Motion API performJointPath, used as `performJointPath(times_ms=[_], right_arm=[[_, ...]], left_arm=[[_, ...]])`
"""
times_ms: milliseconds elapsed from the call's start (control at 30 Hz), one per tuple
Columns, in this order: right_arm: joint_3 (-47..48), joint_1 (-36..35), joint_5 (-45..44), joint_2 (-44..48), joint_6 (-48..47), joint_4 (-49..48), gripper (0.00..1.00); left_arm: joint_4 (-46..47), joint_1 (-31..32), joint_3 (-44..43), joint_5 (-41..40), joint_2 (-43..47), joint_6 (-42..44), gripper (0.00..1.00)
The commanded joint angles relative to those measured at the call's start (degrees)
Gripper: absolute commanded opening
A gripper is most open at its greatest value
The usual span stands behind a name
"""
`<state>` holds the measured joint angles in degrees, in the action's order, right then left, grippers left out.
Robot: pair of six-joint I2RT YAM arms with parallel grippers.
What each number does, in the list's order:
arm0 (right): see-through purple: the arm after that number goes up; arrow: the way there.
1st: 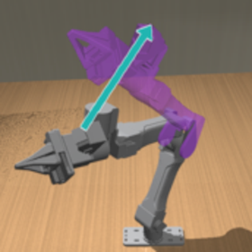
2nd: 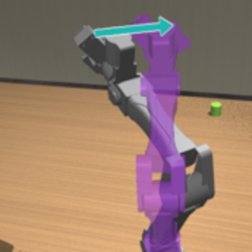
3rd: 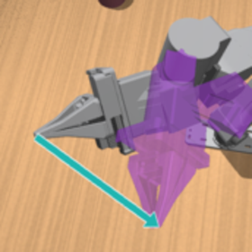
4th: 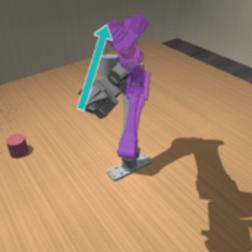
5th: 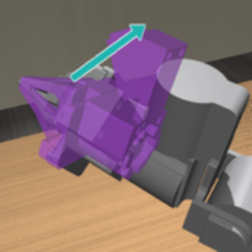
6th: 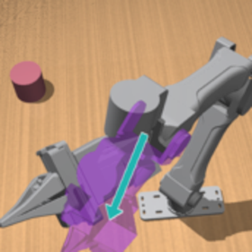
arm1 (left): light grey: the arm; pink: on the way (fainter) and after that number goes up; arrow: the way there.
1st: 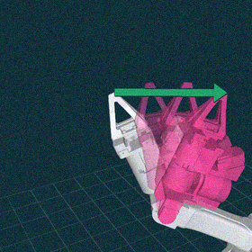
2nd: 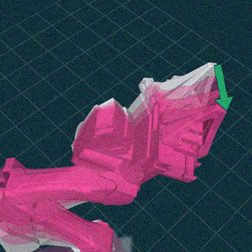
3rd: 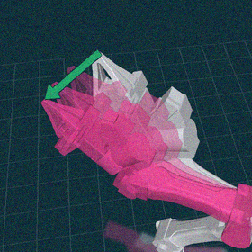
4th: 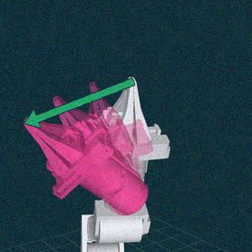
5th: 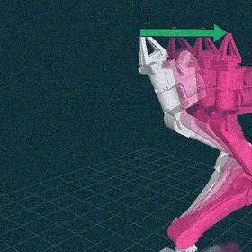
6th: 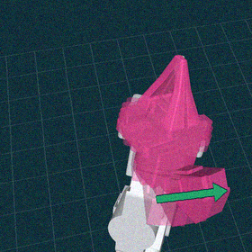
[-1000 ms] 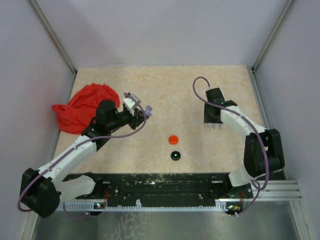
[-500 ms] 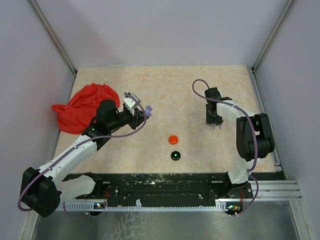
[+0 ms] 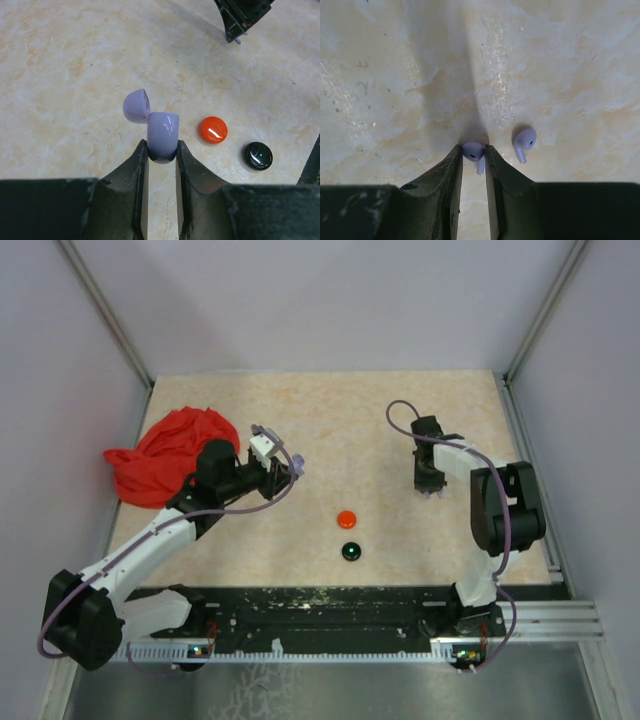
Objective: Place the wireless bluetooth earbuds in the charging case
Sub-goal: Pick up the earbud from the center of the board.
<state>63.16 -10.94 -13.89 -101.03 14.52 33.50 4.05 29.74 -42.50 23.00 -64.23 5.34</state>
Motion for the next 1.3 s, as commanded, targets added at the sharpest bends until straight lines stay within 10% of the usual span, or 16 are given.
performJointPath(times_ms=[0,1267], right_arm=[[2.2,0.4,0.5,-0.7,-0.6,-0.5,0.21],[-6.3,-31.6,6.5,34.9,-3.3,-30.7,0.1]], left_arm=[[0.5,-0.3,-1.2,0.1,-0.1,-0.5,0.01],[46.2,-1.1,20.4,6.2,4.2,-13.6,0.01]])
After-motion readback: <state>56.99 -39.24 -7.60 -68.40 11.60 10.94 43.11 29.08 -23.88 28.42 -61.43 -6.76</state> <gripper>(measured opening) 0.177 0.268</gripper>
